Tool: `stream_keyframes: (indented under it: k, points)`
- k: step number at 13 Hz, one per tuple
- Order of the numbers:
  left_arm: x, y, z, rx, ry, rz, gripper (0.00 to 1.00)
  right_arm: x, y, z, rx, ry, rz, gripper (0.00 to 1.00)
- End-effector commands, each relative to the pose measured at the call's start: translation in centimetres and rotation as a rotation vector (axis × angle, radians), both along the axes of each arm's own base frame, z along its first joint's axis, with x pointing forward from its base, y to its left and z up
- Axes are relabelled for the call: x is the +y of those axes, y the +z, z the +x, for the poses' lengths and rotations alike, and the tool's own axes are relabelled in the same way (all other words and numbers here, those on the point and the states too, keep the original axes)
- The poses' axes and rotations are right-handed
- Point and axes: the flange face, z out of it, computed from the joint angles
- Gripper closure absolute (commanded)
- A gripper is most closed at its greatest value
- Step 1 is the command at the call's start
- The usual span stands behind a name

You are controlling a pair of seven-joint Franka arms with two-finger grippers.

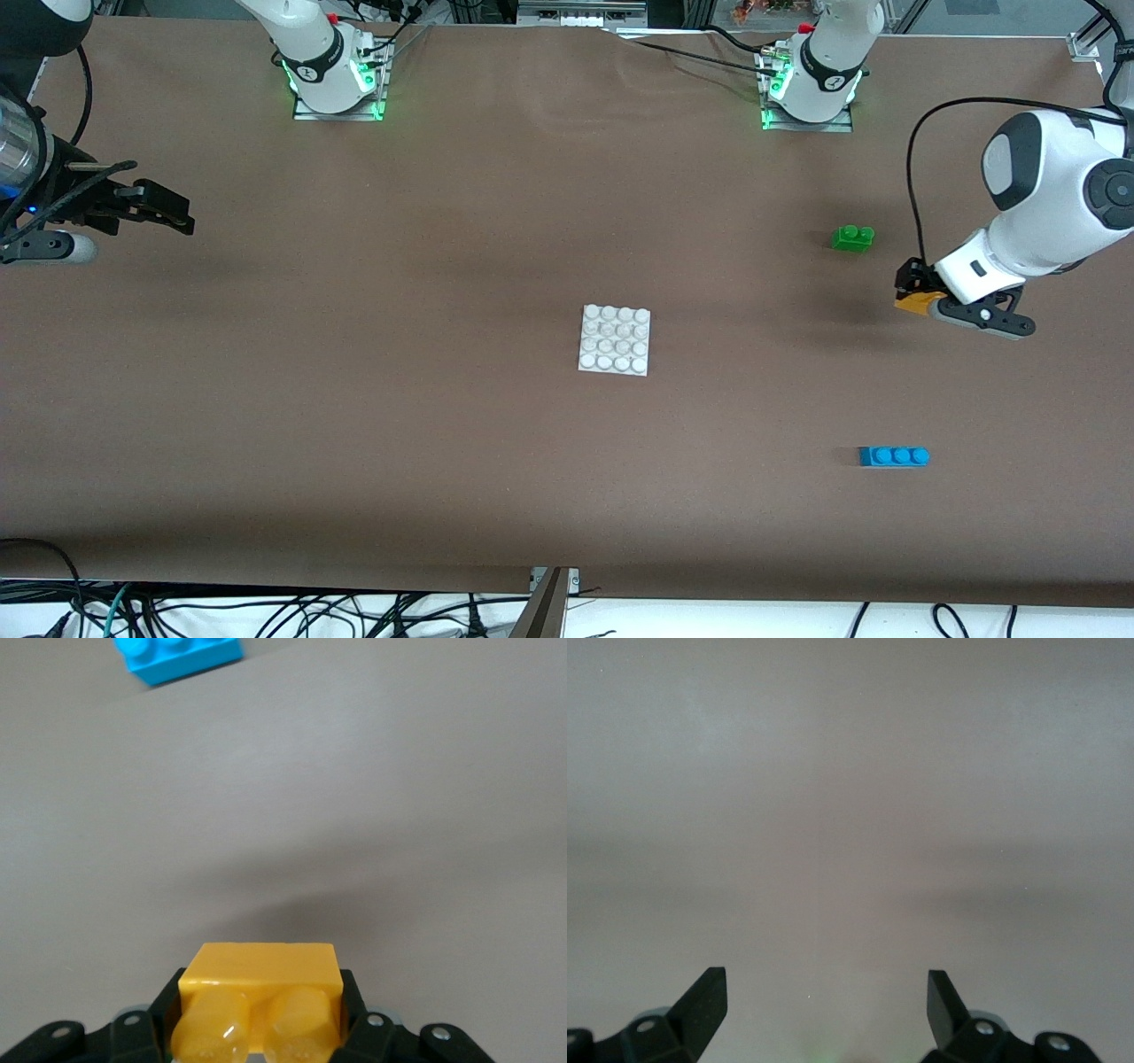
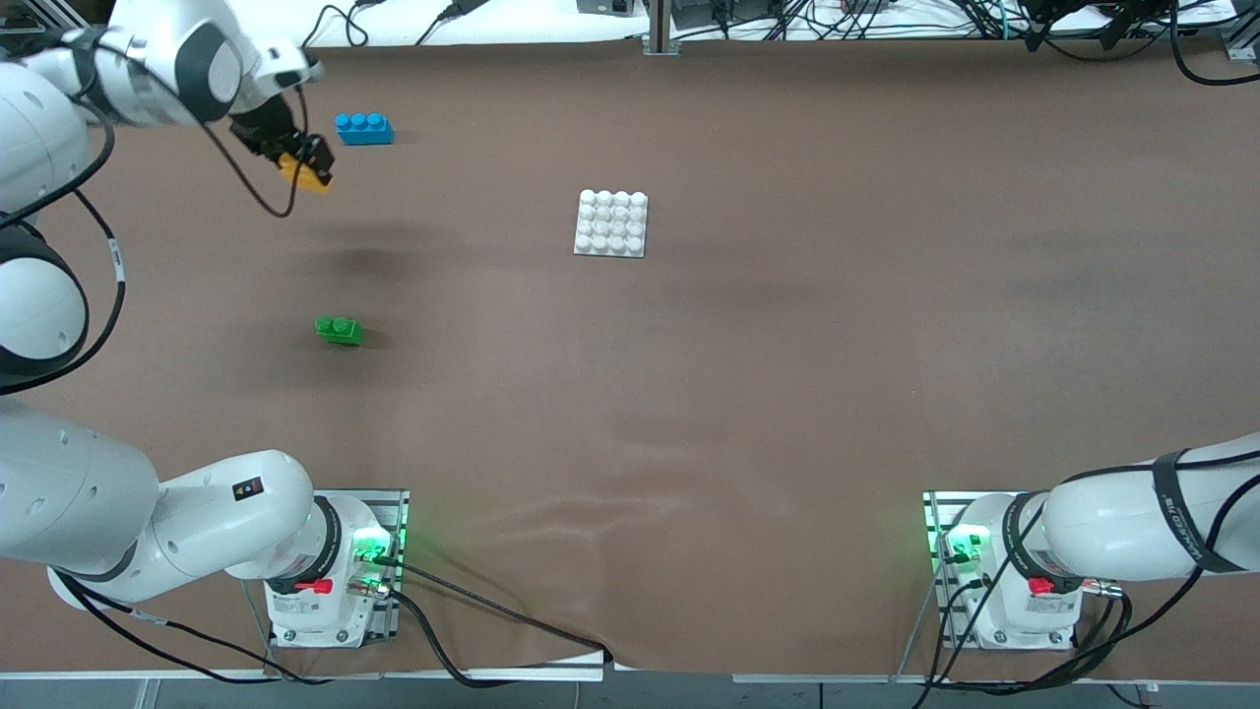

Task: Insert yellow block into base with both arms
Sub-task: 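Lift and carry the yellow block over the white base plate, then lower the yellow block onto the plate studs and press down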

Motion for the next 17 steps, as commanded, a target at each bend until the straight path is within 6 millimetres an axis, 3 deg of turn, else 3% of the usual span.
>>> stream_keyframes:
  k: [1, 4, 7, 11, 12, 15, 17]
  points:
    - [-5.6, 1.9, 0.8, 0.04, 0.047, -0.003, 0.93, -0.2, 0.5, 0.3, -0.011, 0.009, -0.004, 0.0]
    - [-13.3, 2.7, 0.1, 0.045, 0.065, -0.014, 0.93, -0.1, 0.5, 0.3, -0.011, 0.01, -0.004, 0.0]
    - [-20.1, 3.1, 0.7, 0.043, 0.114, -0.068, 0.93, -0.3, 0.5, 0.3, -0.011, 0.007, -0.002, 0.0]
    - [-30.5, 2.0, 0.7, 0.079, 0.177, -0.123, 0.93, -0.5, 0.5, 0.3, -0.012, 0.006, -0.006, 0.0]
    - [-33.2, 1.4, 0.6, 0.094, 0.183, -0.138, 0.93, -0.5, 0.5, 0.3, -0.012, 0.006, -0.006, 0.0]
    - [-37.0, -3.1, 3.8, 0.107, 0.164, -0.159, 0.92, -0.5, 0.5, 0.3, -0.012, 0.006, -0.006, 0.0]
    - [-39.8, -5.7, 3.3, 0.083, 0.122, -0.116, 0.92, -0.6, 0.5, 0.3, -0.012, 0.004, -0.007, 0.0]
